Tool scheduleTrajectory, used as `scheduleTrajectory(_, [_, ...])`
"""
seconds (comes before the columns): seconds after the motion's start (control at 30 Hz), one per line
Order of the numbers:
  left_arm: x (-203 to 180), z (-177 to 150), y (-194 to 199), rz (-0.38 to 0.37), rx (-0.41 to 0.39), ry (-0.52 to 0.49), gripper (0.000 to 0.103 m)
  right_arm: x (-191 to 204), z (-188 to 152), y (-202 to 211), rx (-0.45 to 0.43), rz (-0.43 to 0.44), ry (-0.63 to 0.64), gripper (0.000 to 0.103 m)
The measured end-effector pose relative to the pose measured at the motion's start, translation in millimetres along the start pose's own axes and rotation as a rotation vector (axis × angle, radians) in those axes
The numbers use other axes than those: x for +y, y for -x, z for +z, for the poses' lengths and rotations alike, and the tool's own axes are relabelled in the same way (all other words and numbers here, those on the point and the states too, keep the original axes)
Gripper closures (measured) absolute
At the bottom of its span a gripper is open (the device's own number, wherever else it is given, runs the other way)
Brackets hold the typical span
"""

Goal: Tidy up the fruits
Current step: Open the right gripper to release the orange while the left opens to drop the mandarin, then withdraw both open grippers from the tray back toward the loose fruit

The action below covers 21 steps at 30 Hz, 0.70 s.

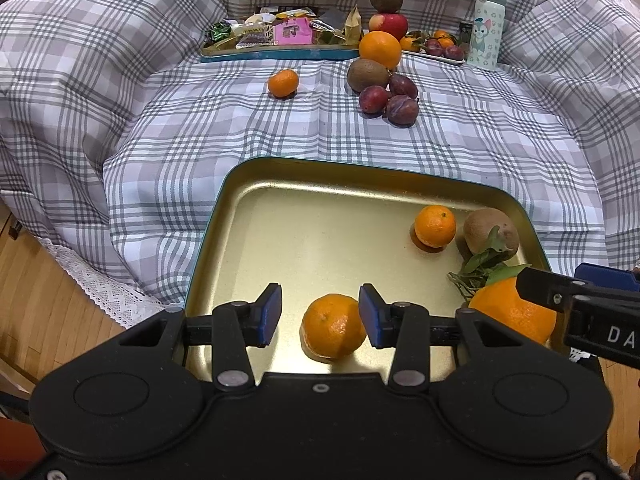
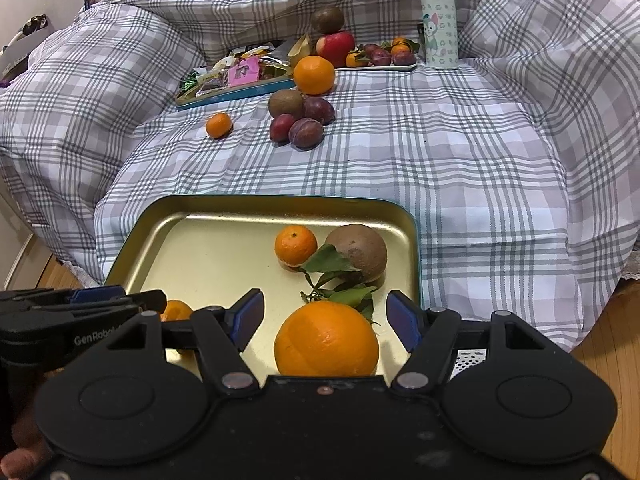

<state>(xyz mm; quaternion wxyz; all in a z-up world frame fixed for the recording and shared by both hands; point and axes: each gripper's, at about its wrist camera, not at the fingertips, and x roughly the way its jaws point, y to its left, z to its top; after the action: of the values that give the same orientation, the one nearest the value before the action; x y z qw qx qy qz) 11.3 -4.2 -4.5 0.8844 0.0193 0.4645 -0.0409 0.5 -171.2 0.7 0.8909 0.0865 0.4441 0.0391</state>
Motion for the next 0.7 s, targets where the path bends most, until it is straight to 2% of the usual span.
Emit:
scheduleTrajectory(0.47, [0.4,0.6,2.3,-0.006,0.002,0.005,0.052,1.3,0.0,-1.2,0.003,-0.001,-0.001,0.031])
scheduleTrajectory(0.7, [2.6,4.2,6.3,0.011,-0.019,0.010,0.052,4.2,6.9,1.7,-0.024,0.005,0.002,0.031])
